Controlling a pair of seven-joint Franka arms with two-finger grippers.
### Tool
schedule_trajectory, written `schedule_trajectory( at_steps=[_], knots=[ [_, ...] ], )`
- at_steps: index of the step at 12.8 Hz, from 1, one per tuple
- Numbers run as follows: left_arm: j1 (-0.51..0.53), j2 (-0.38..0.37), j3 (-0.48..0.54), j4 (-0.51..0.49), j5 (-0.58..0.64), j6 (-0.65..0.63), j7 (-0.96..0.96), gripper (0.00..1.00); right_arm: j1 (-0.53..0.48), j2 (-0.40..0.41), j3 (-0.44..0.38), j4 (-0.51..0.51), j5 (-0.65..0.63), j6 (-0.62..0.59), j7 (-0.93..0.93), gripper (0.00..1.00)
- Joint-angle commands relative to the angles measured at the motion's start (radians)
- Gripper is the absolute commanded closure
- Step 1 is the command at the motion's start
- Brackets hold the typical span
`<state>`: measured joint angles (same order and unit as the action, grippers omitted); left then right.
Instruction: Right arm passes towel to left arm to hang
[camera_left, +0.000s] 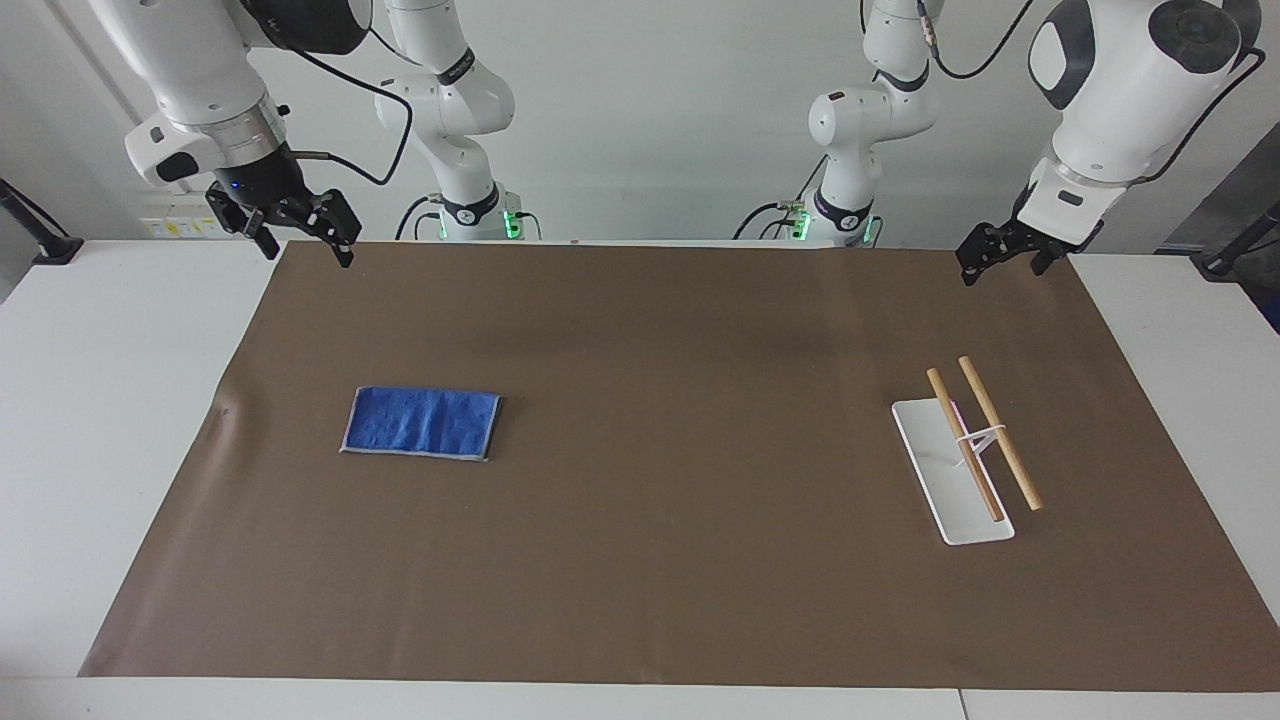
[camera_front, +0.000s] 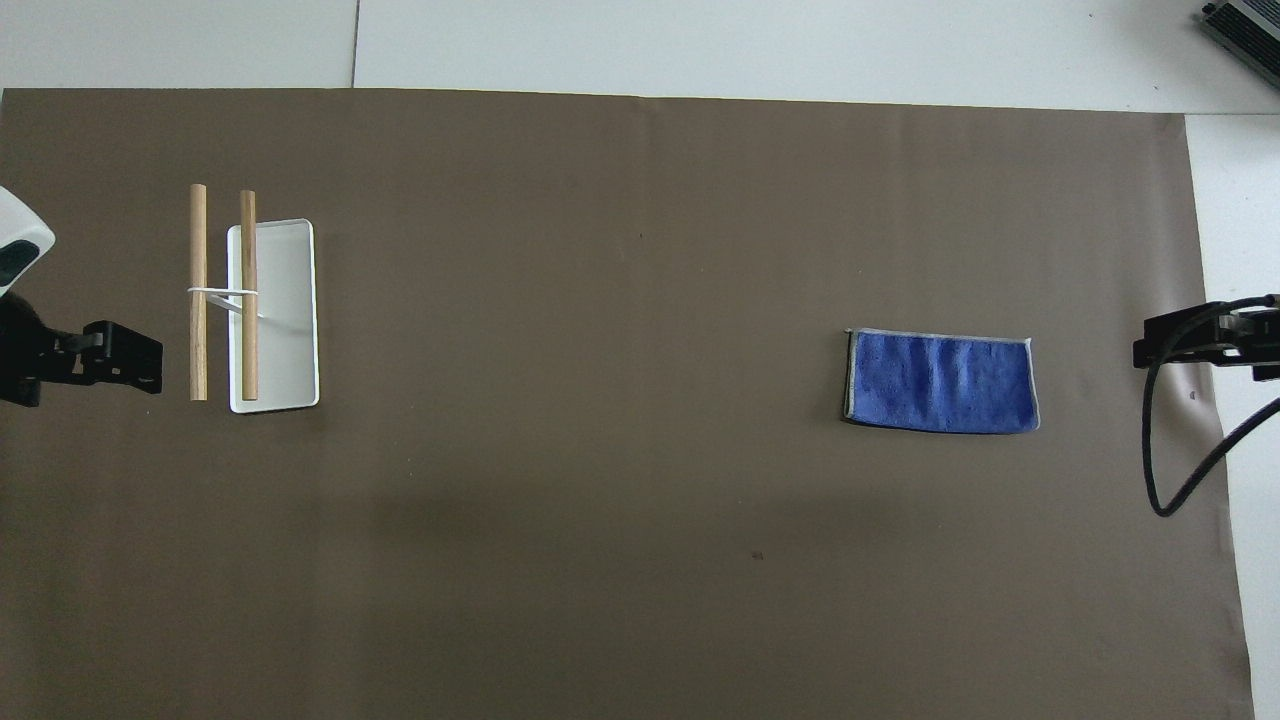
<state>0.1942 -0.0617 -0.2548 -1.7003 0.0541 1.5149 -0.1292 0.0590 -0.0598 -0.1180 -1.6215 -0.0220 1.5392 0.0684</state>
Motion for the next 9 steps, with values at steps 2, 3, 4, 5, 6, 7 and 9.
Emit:
schedule_trajectory(
  at_steps=[2,3,4,5,6,7,9],
  knots=[
    [0.008,-0.032,0.002,-0.038,-0.014,0.022,0.003,0.00,-0.004,-0.028,0.003,-0.034,0.002,0.021,-0.001,0.00],
    [0.008,-0.032,0.002,-0.038,-0.014,0.022,0.003,0.00,-0.004,-0.026,0.003,-0.034,0.002,0.018,-0.002,0.00],
    [0.008,-0.032,0.002,-0.038,-0.014,0.022,0.003,0.00,-0.004,-0.028,0.003,-0.034,0.002,0.018,-0.002,0.00],
    [0.010,-0.032,0.002,-0.038,-0.014,0.022,0.003,0.00,-0.004,-0.028,0.003,-0.034,0.002,0.016,-0.001,0.00],
    [0.008,-0.032,0.002,-0.038,-0.014,0.022,0.003,0.00,-0.004,-0.028,0.003,-0.035,0.002,0.016,-0.002,0.00],
    [0.010,-0.032,0.002,-0.038,-0.014,0.022,0.003,0.00,-0.004,-0.028,0.003,-0.035,0.002,0.016,-0.005,0.00],
    [0.008,-0.032,0.002,-0.038,-0.014,0.022,0.003,0.00,-0.004,-0.029,0.003,-0.037,0.002,0.016,-0.008,0.00]
  ],
)
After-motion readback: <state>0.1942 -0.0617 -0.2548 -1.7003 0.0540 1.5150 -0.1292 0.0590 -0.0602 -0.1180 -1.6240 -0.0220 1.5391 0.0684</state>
